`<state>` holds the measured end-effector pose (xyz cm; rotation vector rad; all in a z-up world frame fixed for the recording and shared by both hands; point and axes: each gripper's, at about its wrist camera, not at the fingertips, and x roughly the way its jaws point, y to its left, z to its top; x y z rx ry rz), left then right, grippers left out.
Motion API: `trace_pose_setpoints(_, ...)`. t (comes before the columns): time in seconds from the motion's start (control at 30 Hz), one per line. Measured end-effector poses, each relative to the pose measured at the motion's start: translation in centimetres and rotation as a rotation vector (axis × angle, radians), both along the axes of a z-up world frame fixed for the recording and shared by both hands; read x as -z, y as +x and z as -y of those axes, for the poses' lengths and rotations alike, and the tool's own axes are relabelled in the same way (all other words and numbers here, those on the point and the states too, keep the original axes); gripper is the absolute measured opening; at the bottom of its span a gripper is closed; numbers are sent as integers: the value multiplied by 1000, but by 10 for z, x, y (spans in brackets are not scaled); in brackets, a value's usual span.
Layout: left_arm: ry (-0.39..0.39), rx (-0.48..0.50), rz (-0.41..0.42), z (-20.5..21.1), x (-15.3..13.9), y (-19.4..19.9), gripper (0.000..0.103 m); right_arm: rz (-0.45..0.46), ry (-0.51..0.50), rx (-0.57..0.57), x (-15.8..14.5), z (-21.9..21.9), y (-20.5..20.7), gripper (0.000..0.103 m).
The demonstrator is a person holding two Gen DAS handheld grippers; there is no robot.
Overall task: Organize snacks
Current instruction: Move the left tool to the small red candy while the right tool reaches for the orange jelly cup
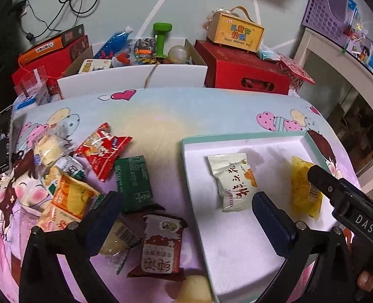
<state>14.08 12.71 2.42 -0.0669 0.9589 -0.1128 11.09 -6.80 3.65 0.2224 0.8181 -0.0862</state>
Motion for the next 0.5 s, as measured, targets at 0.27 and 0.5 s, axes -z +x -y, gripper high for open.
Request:
trace_pose_setpoints(0.27,1,-69,-3,-31,-11,-21,103,38,-5,-68,-13,-25,-13,103)
trace_pose_setpoints(0.5,2,-168,-37,-69,-10,-51,103,20,-22,-153,-13,-60,-25,103)
